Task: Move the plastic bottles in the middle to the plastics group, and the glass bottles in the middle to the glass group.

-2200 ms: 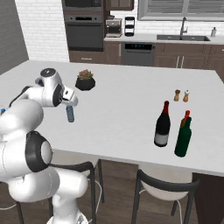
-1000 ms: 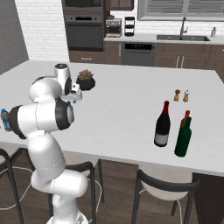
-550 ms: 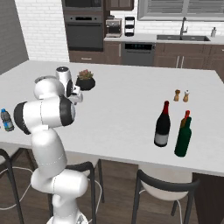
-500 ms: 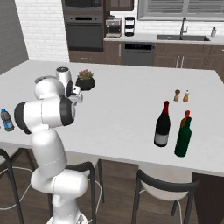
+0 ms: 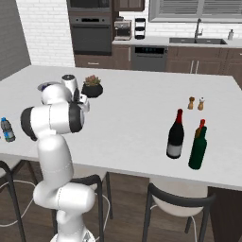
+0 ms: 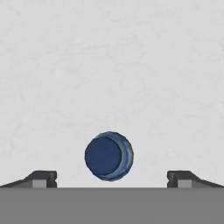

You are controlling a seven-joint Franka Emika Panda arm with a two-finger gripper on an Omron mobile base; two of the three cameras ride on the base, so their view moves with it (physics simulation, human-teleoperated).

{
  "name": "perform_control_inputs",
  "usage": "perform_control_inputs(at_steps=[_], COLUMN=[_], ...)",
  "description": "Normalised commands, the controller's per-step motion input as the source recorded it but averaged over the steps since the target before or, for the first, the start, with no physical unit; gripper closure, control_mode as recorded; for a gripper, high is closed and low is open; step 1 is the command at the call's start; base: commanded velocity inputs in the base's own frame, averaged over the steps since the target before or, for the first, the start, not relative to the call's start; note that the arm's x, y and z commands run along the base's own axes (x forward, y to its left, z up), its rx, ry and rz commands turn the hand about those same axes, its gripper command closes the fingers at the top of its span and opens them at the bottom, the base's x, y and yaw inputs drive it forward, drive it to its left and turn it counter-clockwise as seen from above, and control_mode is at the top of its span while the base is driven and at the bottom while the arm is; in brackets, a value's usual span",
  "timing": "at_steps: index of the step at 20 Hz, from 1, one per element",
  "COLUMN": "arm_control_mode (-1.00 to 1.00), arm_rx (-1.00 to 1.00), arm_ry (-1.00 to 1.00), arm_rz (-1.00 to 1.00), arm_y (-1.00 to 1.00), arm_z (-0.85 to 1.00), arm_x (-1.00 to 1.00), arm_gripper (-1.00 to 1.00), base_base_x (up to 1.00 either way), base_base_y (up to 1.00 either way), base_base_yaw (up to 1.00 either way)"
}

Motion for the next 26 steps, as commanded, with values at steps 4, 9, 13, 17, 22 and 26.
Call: perform_control_inputs(at_steps=[4, 9, 13, 17, 22, 26], arm_control_mode=[-1.00, -1.00, -1.00, -1.00, -1.00, -1.00], arm_rx=[0.00, 0.00, 0.00, 0.00, 0.00, 0.00], arm_ry=[0.00, 0.00, 0.00, 0.00, 0.00, 0.00], arm_rz=[0.01, 0.03, 0.03, 0.04, 0.05, 0.04], arm_y=[0.00, 0.01, 0.03, 0.01, 0.02, 0.00], arm_z=[-0.07, -0.09, -0.10, -0.11, -0.06, -0.05], arm_x=[0.12, 0.09, 0.08, 0.11, 0.05, 0.00], arm_gripper=[-1.00, -1.00, -1.00, -1.00, -1.00, -1.00], base_base_x=[0.00, 0.00, 0.00, 0.00, 0.00, 0.00], base_base_y=[0.00, 0.00, 0.00, 0.00, 0.00, 0.00], base_base_yaw=[0.00, 0.00, 0.00, 0.00, 0.00, 0.00])
